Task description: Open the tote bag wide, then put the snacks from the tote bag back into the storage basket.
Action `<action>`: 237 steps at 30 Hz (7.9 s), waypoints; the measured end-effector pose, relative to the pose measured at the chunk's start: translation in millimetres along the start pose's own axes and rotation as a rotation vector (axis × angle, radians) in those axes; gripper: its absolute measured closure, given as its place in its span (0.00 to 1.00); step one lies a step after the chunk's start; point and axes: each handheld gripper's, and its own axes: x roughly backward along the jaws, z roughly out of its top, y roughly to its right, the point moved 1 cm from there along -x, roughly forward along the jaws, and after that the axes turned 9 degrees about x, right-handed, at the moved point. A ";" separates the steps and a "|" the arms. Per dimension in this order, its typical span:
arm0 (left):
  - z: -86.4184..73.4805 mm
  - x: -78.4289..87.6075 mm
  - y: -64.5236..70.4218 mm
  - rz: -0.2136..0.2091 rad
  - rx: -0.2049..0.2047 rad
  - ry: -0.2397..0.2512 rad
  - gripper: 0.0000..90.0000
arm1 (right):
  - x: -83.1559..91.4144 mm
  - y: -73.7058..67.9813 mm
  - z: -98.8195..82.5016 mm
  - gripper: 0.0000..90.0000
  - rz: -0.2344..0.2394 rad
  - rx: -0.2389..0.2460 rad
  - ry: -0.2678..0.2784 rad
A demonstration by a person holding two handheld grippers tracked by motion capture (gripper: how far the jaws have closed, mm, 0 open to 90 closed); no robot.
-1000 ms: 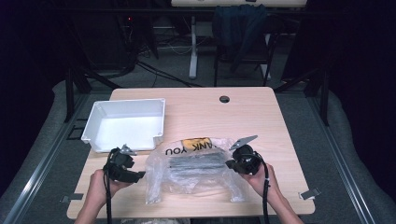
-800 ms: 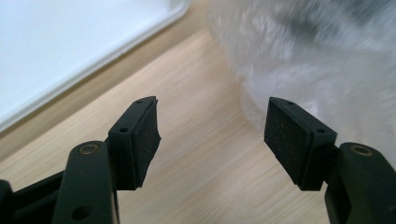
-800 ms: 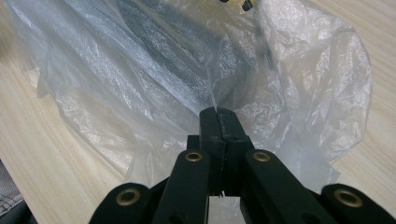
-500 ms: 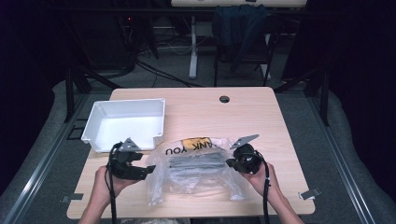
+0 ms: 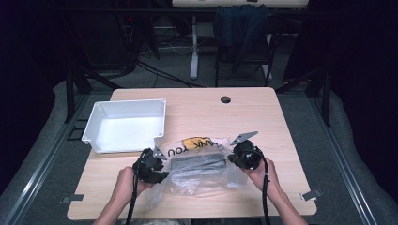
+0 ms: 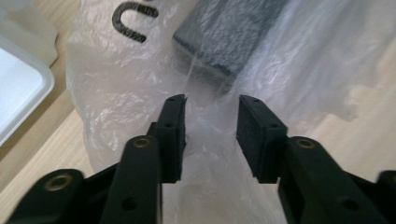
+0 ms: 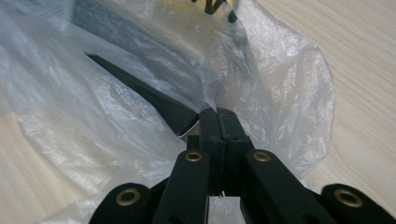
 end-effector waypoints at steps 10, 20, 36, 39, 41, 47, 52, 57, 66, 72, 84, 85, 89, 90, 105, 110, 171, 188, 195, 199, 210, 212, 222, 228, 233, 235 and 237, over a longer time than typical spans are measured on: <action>7.6 -0.7 -12.1 0.044 0.064 0.091 0.98 | -16.4 10.9 1.7 1.00 -0.036 0.016 -0.027; 18.2 -14.6 -18.7 0.091 0.073 0.102 1.00 | -31.5 19.8 4.5 1.00 -0.051 0.001 -0.030; 8.9 -27.5 -18.6 0.049 0.053 0.010 0.87 | -35.5 21.6 -11.1 0.74 0.042 -0.057 -0.143; 8.3 -22.5 -21.0 0.038 0.071 0.021 0.75 | -19.3 23.9 -9.4 0.56 0.058 -0.080 -0.080; 7.7 -18.2 -21.9 0.026 0.077 0.026 0.70 | -5.3 25.9 -7.5 0.50 0.059 -0.091 -0.047; 5.9 -4.1 -19.6 0.015 0.087 0.056 0.56 | 26.5 17.0 -5.6 0.38 0.115 -0.102 0.014; 2.1 -0.6 -13.9 -0.030 0.070 0.023 0.51 | 9.5 -0.8 -21.4 0.43 0.155 -0.097 -0.129; -1.9 -14.9 -11.9 -0.049 0.050 -0.051 0.57 | -9.5 1.2 -26.6 0.65 0.126 -0.091 -0.210; -5.0 -24.1 -10.0 -0.081 0.040 -0.085 0.69 | -21.7 4.8 -29.2 0.91 0.026 -0.075 -0.238; -5.2 -25.0 -8.9 -0.088 0.039 -0.094 0.69 | -23.5 18.2 -29.8 0.96 -0.034 -0.059 -0.277; -0.9 0.8 -15.1 -0.105 0.075 0.002 0.52 | 2.8 25.4 -23.2 0.61 0.058 -0.162 -0.089; -1.0 1.9 -16.3 -0.100 0.073 0.005 0.52 | 2.9 25.4 -23.1 0.62 0.061 -0.170 -0.076; -1.9 -2.5 -19.8 -0.070 0.074 -0.006 0.66 | -2.9 26.3 -22.5 0.79 0.081 -0.163 -0.102; -2.1 -4.5 -20.5 -0.066 0.075 -0.006 0.71 | -5.9 25.5 -21.7 0.85 0.076 -0.168 -0.098; -2.6 -14.1 -30.9 -0.036 0.119 -0.034 0.95 | -23.6 27.1 -9.5 0.99 0.030 -0.122 -0.111; -4.7 -10.7 -35.5 -0.031 0.132 -0.026 0.95 | -21.9 23.4 -7.6 0.96 0.052 -0.117 -0.087; 79.3 30.0 -7.1 -0.185 -0.167 0.054 0.47 | 61.9 52.1 -69.1 0.12 -0.006 -0.141 0.085; 90.0 -14.0 11.8 -0.240 -0.286 -0.113 0.63 | 61.9 51.5 -70.3 0.13 -0.007 -0.139 0.080; 90.9 -24.4 11.9 -0.259 -0.302 -0.151 0.51 | 61.4 51.9 -71.0 0.14 -0.006 -0.141 0.078; 91.1 -26.1 12.0 -0.248 -0.309 -0.174 0.43 | 61.1 51.3 -70.5 0.14 -0.008 -0.132 0.077; 86.7 -39.6 17.8 -0.220 -0.329 -0.228 0.42 | 59.7 51.5 -70.8 0.14 -0.009 -0.137 0.069; 88.0 -41.1 19.5 -0.214 -0.333 -0.231 0.43 | 59.8 51.1 -70.4 0.14 -0.004 -0.133 0.064; 91.3 -48.3 25.6 -0.175 -0.370 -0.263 0.44 | 58.8 50.7 -70.4 0.14 -0.005 -0.131 0.062; 92.6 -47.0 27.4 -0.173 -0.394 -0.278 0.48 | 59.3 50.4 -70.2 0.14 -0.009 -0.129 0.067; 92.0 -42.6 28.3 -0.177 -0.407 -0.267 0.48 | 60.5 51.4 -70.9 0.14 -0.012 -0.134 0.066; 92.2 -38.3 29.0 -0.177 -0.407 -0.263 0.48 | 60.5 51.5 -70.9 0.14 -0.013 -0.136 0.067; 93.1 -33.7 29.0 -0.176 -0.417 -0.251 0.48 | 60.7 51.5 -70.9 0.14 -0.012 -0.134 0.065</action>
